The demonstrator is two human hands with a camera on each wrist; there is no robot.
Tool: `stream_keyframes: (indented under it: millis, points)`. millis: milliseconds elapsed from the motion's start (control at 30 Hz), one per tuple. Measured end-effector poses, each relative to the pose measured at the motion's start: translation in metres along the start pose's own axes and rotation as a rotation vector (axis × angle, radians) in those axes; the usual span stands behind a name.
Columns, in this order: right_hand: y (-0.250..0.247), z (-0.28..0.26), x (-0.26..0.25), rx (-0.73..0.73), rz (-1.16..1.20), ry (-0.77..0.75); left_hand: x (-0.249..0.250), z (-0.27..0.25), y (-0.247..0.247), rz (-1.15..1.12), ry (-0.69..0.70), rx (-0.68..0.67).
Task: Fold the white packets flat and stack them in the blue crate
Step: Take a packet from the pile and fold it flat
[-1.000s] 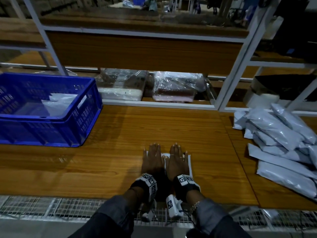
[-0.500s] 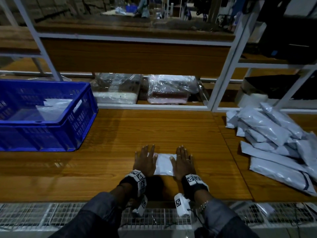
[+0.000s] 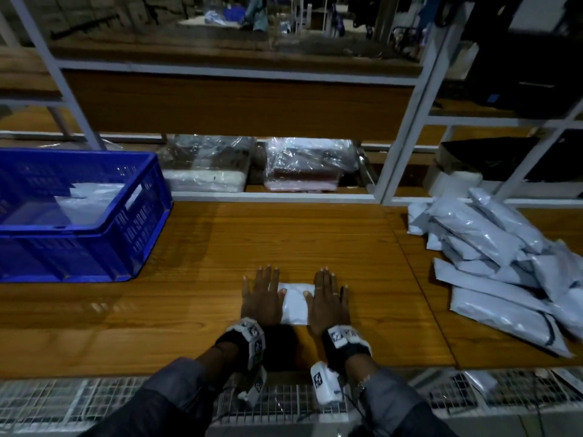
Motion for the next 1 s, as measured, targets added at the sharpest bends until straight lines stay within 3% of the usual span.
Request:
stream_keyframes:
  millis: [133,267,400,633,767,867,1000]
  points:
    - [0.006,-0.013,-0.012,0.026,0.006,-0.112,0.012,-0.007,0.001,-0.078,0.078,0.067]
    - [0.009,-0.013,-0.012,0.036,-0.048,-0.114,0.017,-0.013,0.006,-0.086,0.105,0.028]
    - [0.01,-0.013,-0.014,0.01,-0.052,-0.091,0.02,-0.013,0.006,-0.074,0.115,0.094]
    - [0.005,-0.013,-0.016,-0.005,-0.076,-0.103,0.016,-0.007,0.008,-0.118,0.087,-0.04]
    - [-0.001,-0.027,-0.007,0.064,-0.056,-0.19,0.022,-0.036,-0.007,-0.073,0.128,0.075]
    - [0.006,-0.035,-0.001,0.014,-0.048,-0.222,0.035,-0.06,-0.004,-0.019,0.222,0.056]
    - [0.026,-0.029,0.003,-0.048,-0.078,-0.185,0.032,-0.061,-0.001,0.025,0.227,0.032]
Point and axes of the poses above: each hand's wrist, its own z-axis towards the middle knuckle, its own y-axis out of the palm, x = y × z, the point moved 7 cm from there along z, towards the middle knuckle, and after that the axes turned 13 degrees about y, right-handed, at the moved point
